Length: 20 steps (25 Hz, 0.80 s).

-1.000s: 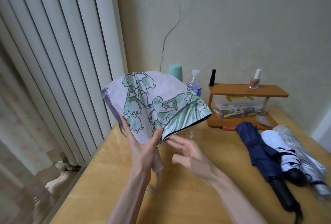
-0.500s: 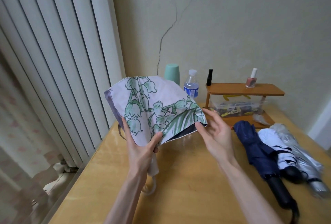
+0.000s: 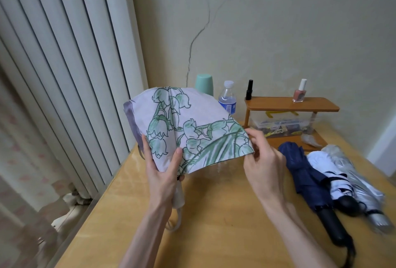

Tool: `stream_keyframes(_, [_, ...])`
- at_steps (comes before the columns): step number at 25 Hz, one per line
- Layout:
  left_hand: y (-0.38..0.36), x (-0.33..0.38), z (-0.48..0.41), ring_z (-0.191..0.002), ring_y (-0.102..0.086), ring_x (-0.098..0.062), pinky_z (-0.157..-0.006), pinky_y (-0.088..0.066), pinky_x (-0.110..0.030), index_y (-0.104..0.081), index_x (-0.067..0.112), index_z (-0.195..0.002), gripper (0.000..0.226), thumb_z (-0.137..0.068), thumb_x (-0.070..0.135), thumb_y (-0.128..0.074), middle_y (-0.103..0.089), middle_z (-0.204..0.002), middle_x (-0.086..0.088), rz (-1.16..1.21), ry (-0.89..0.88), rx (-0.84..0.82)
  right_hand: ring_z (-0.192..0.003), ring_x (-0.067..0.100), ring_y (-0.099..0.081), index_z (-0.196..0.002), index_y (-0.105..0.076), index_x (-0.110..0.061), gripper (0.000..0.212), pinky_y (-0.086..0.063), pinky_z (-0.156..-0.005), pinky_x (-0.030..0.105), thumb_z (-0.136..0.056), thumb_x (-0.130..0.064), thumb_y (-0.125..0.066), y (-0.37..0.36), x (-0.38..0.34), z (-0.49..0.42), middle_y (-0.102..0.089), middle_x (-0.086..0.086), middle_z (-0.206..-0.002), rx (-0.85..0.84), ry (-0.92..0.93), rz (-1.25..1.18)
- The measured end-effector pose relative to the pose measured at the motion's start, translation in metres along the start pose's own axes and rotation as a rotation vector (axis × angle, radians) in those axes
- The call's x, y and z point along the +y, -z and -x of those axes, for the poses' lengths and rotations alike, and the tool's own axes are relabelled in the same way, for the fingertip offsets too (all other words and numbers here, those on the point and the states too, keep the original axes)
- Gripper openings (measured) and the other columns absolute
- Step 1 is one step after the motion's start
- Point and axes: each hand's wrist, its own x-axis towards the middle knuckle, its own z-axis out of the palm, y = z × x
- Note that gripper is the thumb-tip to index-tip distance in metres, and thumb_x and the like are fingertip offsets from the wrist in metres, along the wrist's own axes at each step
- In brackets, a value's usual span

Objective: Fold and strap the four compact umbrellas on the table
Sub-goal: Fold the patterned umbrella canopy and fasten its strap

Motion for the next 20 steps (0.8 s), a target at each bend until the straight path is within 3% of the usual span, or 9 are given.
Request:
stream_keyframes(2, [0.005,0.002,-0.003,-0.142,-0.056,-0.025,-0.114,-0.045,-0.064,-0.029,0.064,-0.155,0.107,-0.071,0.05,-0.096,-0.053,-0.158,0.009,-0.016,0.009,-0.021,-0.092,0.008,-0.075,-0.129,-0.067,-0.021,0.054,-0.062,-0.074,0.028,-0.087,0.012,-0.072,0.004,-0.001,-0.006,-0.078,-0.011,-0.105,-0.137,0.006,-0.081])
stream_keyframes(4, [0.013,0.002,-0.007,-0.129,-0.065,-0.019,-0.108,-0.053,-0.054,-0.033,0.051,-0.158,0.111,-0.069,0.045,-0.099,-0.059,-0.152,0.004,-0.008,0.017,-0.061,-0.115,-0.002,-0.067,-0.135,-0.059,-0.038,0.068,-0.057,-0.098,0.027,-0.087,0.008,-0.074,0.018,0.002,-0.019,-0.073,-0.025,-0.119,-0.543,-0.208,-0.416])
stream_keyframes(6, [0.021,0.006,-0.009,-0.093,-0.073,-0.018,-0.077,-0.063,-0.042,-0.038,0.037,-0.159,0.105,-0.072,0.031,-0.098,-0.069,-0.134,-0.01,-0.043,0.009,-0.116,-0.139,0.003,-0.053,-0.149,-0.047,-0.046,0.085,-0.044,-0.114,0.034,-0.08,-0.008,-0.08,0.035,0.007,-0.03,-0.062,-0.018,-0.144,-0.837,-0.326,-0.699])
stream_keyframes(8, [0.029,0.011,-0.013,-0.075,-0.069,-0.018,-0.058,-0.058,-0.036,-0.041,0.034,-0.157,0.099,-0.074,0.024,-0.094,-0.071,-0.124,-0.015,-0.116,-0.004,-0.214,-0.143,0.008,-0.051,-0.153,-0.041,-0.049,0.085,-0.041,-0.115,0.037,-0.079,-0.033,-0.079,0.043,0.008,-0.037,-0.056,-0.011,-0.151,-0.834,-0.368,-0.792])
stream_keyframes(9, [0.032,0.012,-0.015,-0.08,-0.071,-0.017,-0.061,-0.059,-0.037,-0.04,0.037,-0.158,0.101,-0.074,0.026,-0.095,-0.071,-0.127,-0.011,-0.146,-0.004,-0.271,-0.141,0.005,-0.051,-0.153,-0.041,-0.051,0.079,-0.042,-0.113,0.033,-0.082,-0.041,-0.076,0.043,0.006,-0.038,-0.055,-0.013,-0.15,-0.783,-0.37,-0.777])
stream_keyframes(12, [0.036,0.014,-0.016,-0.129,-0.065,-0.019,-0.104,-0.056,-0.051,-0.033,0.051,-0.16,0.115,-0.068,0.041,-0.101,-0.061,-0.15,0.006,-0.237,0.007,-0.419,-0.135,-0.002,-0.054,-0.152,-0.044,-0.047,0.07,-0.052,-0.1,0.02,-0.089,-0.042,-0.074,0.033,-0.005,-0.037,-0.055,-0.02,-0.149,-0.731,-0.353,-0.741])
stream_keyframes(14, [0.031,0.014,-0.011,-0.139,-0.058,-0.012,-0.112,-0.052,-0.038,-0.033,0.043,-0.163,0.112,-0.073,0.026,-0.098,-0.058,-0.153,0.013,-0.25,0.009,-0.505,-0.129,0.007,-0.062,-0.149,-0.051,-0.037,0.068,-0.058,-0.094,0.026,-0.09,-0.029,-0.082,0.028,-0.007,-0.035,-0.063,-0.014,-0.143,-0.722,-0.357,-0.765])
stream_keyframes(17, [0.019,0.019,0.0,-0.136,-0.055,0.004,-0.1,-0.05,-0.011,-0.034,0.033,-0.164,0.105,-0.078,0.007,-0.089,-0.059,-0.148,0.023,-0.261,-0.011,-0.581,-0.119,0.017,-0.071,-0.136,-0.064,-0.021,0.056,-0.06,-0.091,0.03,-0.083,-0.018,-0.083,0.031,-0.002,-0.038,-0.074,-0.003,-0.129,-0.707,-0.405,-0.781])
stream_keyframes(20, [0.018,0.01,-0.001,-0.139,-0.057,-0.01,-0.107,-0.055,-0.032,-0.037,0.038,-0.162,0.103,-0.08,0.007,-0.09,-0.06,-0.15,0.016,-0.198,0.022,-0.572,-0.109,0.019,-0.074,-0.118,-0.077,-0.019,0.047,-0.063,-0.09,0.042,-0.079,-0.044,-0.084,0.037,0.006,-0.043,-0.075,0.004,-0.121,-0.715,-0.391,-0.521])
